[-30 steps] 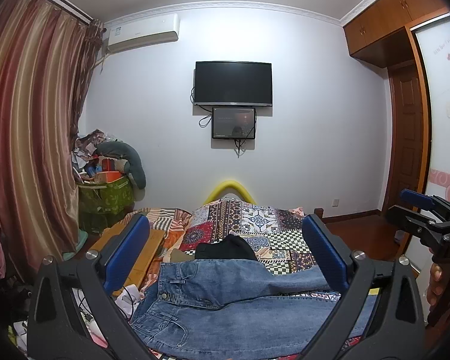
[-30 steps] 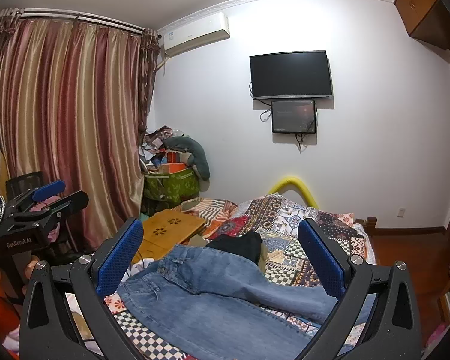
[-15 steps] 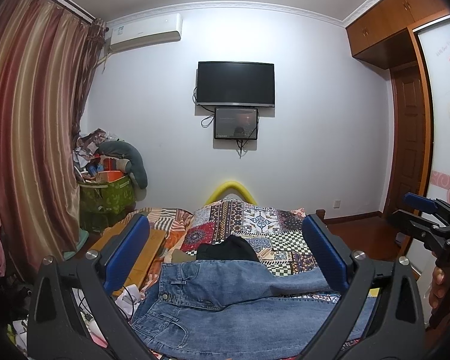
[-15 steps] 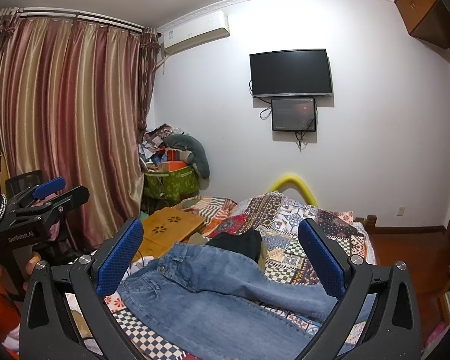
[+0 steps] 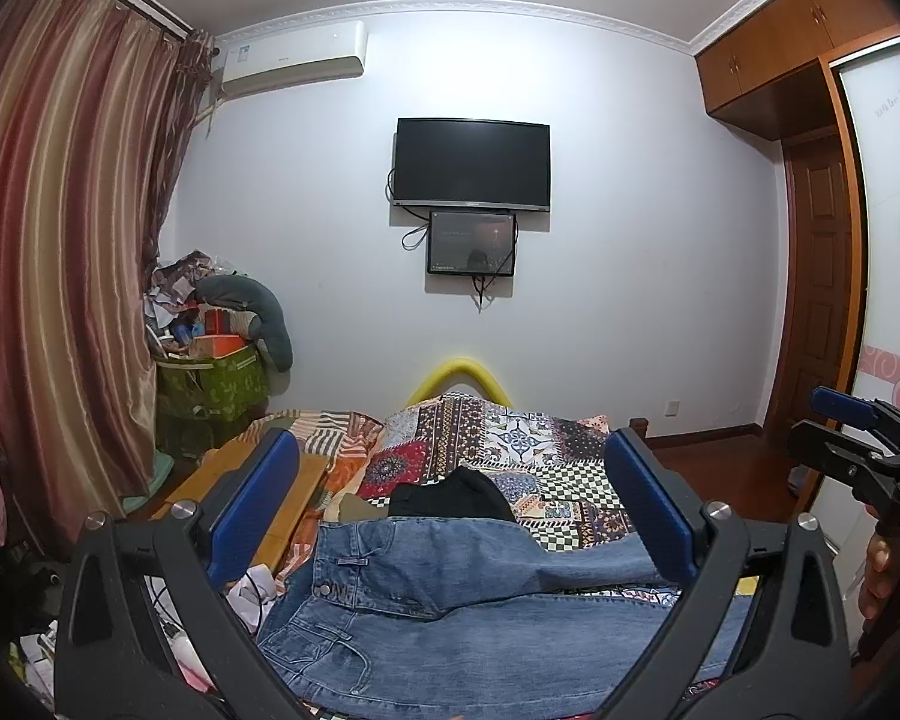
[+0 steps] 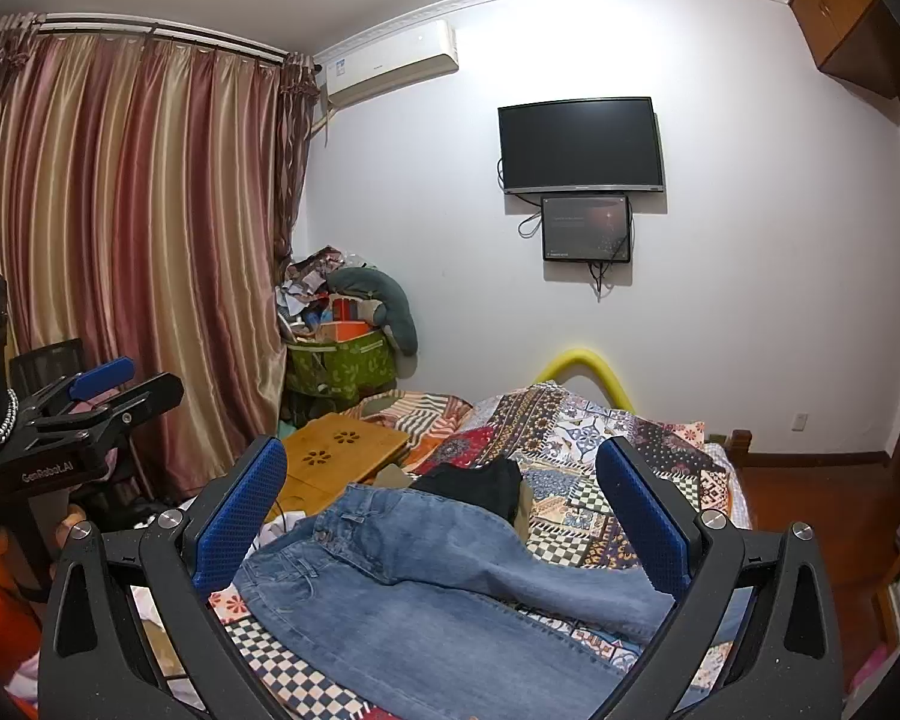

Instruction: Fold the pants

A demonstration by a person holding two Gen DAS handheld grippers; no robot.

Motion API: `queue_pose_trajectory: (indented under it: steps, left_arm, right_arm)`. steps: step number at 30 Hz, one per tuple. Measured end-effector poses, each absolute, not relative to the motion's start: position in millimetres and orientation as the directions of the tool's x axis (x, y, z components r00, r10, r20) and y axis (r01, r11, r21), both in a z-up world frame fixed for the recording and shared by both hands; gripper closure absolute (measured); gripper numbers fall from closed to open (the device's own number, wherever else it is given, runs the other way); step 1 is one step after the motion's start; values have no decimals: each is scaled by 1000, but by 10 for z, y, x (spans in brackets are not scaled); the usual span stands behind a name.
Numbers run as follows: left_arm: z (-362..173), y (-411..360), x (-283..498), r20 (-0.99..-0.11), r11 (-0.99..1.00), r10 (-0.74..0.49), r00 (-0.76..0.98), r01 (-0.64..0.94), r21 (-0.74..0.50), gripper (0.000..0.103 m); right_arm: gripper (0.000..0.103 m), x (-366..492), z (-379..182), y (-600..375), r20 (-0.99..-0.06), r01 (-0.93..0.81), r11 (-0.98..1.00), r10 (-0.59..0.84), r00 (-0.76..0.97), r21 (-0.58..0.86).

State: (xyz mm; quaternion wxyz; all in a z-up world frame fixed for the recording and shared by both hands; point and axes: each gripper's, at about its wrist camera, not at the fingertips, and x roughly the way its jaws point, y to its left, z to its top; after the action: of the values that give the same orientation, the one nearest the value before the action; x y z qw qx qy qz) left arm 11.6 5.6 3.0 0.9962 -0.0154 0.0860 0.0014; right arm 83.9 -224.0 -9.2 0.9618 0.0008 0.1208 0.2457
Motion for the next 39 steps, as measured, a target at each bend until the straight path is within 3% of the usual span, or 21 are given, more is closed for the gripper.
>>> queue_pose_trajectory:
  steps: [30, 39]
  left_arm:
    - [-31, -7, 207, -175, 1000, -19, 984, 15, -25, 0]
    - [-137, 67, 470, -217, 999, -36, 975, 33, -18, 0]
  right_arm:
    - [0, 897, -118, -2298, -241, -464, 883, 466, 851, 70]
    - [0, 1040, -218, -2377, -281, -447, 892, 448, 848, 74]
